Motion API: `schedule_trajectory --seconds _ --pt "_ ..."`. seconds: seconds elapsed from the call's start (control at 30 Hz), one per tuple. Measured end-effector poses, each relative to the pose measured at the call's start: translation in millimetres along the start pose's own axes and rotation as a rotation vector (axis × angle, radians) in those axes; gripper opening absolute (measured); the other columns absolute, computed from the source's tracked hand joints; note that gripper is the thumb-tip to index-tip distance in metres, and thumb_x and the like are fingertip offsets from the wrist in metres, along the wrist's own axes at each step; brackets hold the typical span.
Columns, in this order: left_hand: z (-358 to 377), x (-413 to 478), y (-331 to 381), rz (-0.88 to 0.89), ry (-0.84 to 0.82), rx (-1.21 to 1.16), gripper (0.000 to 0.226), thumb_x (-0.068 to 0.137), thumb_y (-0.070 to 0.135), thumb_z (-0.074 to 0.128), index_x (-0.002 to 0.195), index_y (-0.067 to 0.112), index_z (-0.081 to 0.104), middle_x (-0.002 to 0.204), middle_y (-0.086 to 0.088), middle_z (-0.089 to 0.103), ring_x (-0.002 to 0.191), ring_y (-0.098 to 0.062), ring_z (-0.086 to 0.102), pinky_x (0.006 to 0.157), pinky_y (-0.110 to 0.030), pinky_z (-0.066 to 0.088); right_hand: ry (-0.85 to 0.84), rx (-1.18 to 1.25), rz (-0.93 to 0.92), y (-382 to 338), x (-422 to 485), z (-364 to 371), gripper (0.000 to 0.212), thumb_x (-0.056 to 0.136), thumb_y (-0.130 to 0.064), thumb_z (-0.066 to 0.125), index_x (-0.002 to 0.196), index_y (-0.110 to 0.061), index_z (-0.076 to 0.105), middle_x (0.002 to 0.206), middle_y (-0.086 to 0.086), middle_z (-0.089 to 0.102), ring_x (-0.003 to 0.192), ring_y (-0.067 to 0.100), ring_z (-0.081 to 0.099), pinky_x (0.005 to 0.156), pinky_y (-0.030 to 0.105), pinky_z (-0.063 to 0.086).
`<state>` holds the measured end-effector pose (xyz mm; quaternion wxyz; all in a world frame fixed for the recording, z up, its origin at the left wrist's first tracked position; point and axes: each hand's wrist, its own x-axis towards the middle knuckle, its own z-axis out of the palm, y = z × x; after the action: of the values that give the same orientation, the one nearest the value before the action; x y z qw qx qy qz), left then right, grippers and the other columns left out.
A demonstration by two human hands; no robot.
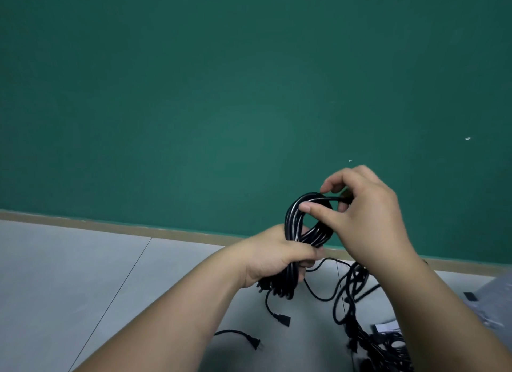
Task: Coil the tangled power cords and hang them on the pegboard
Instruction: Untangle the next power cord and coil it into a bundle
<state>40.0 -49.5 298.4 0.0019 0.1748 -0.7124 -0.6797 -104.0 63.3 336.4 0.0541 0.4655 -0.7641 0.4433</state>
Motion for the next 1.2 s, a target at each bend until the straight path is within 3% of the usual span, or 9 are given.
schedule_trajectory --seconds 0.1,0.2,0.3,0.4,0.6,0.83,1.0,1.07,1.2 --pt "-4.0 -2.7 2.1 0.069 0.003 0.002 0.027 0.105 0.021 0.064 0.082 0.014 0.050 0.070 -0.004 0.044 0.058 -0.022 0.050 0.060 -0.032 0.045 -0.161 0.236 0.276 16.2 3.4 -1.4 0.046 0.069 -0.059 0.091 0.091 -0.028 0.065 0.090 -0.011 0.064 0.069 0.010 0.053 0.068 0.029 0.042" --pt "-7.5 -7.1 7.3 0.129 -0.017 -0.142 0.025 0.107 0.022 0.061 0.089 0.011 0.048 0.071 -0.005 0.037 0.057 -0.019 0.045 0.058 -0.030 0.044 -0.322 0.655 0.363 27.6 2.9 -3.3 0.042 0.084 -0.047 0.078 0.097 -0.009 0.067 0.076 0.000 0.065 0.066 0.016 0.056 0.067 0.036 0.048" --pt "-12.3 -9.8 11.9 0.150 -0.029 -0.433 0.021 0.103 0.026 0.061 0.110 0.010 0.049 0.072 -0.002 0.038 0.057 -0.015 0.044 0.058 -0.028 0.044 -0.366 0.608 0.367 34.8 1.1 1.5 0.031 0.102 -0.035 0.063 0.094 -0.006 0.069 0.079 0.004 0.070 0.073 0.020 0.068 0.076 0.040 0.054" --pt "-18.0 -8.2 12.6 0.182 0.092 -0.512 0.023 0.102 0.028 0.065 0.111 0.010 0.053 0.077 -0.001 0.048 0.067 -0.017 0.052 0.065 -0.031 0.049 -0.428 0.558 0.406 33.7 -2.8 10.2 0.033 0.110 -0.033 0.053 0.097 -0.011 0.075 0.084 0.004 0.072 0.083 0.020 0.075 0.081 0.038 0.060" --pt "-27.6 -0.6 1.1 0.243 0.496 -0.332 0.017 0.103 0.029 0.069 0.104 0.012 0.072 0.104 -0.004 0.077 0.110 -0.023 0.074 0.096 -0.045 0.059 -0.323 0.679 0.433 8.3 -8.2 26.6 0.032 0.110 -0.028 0.055 0.097 -0.008 0.076 0.078 0.010 0.070 0.077 0.026 0.079 0.070 0.032 0.065" --pt "-22.6 -9.4 3.2 0.090 0.167 -0.241 0.021 0.108 0.012 0.058 0.127 0.008 0.067 0.113 -0.019 0.078 0.109 -0.040 0.075 0.096 -0.040 0.061 -0.102 0.575 0.301 -2.8 -9.5 32.3 0.027 0.103 -0.035 0.068 0.082 -0.024 0.082 0.070 0.003 0.071 0.063 0.015 0.063 0.061 0.031 0.056" --pt "-20.5 -6.4 3.6 0.109 0.189 -0.293 0.003 0.102 0.004 0.064 0.102 0.007 0.065 0.090 -0.009 0.072 0.084 -0.026 0.073 0.078 -0.036 0.062 -0.051 0.603 0.314 1.3 -9.3 31.2 0.022 0.102 -0.038 0.068 0.090 -0.024 0.079 0.072 -0.004 0.066 0.066 0.009 0.057 0.061 0.026 0.051" --pt "-21.0 -4.7 4.8 0.149 0.215 -0.355 0.006 0.102 0.005 0.064 0.097 0.007 0.066 0.089 -0.009 0.069 0.081 -0.023 0.070 0.073 -0.035 0.060 -0.165 0.656 0.356 4.2 -9.7 32.8 0.022 0.105 -0.038 0.062 0.102 -0.020 0.074 0.083 -0.003 0.071 0.078 0.015 0.066 0.067 0.032 0.059" --pt "-27.3 -3.7 7.1 0.232 0.286 -0.524 0.002 0.101 0.006 0.066 0.101 0.007 0.068 0.091 -0.012 0.068 0.080 -0.023 0.068 0.077 -0.040 0.062 -0.633 0.616 0.367 17.5 -15.9 33.5 0.032 0.109 -0.047 0.049 0.119 -0.027 0.073 0.113 -0.007 0.077 0.112 0.015 0.071 0.099 0.040 0.058"
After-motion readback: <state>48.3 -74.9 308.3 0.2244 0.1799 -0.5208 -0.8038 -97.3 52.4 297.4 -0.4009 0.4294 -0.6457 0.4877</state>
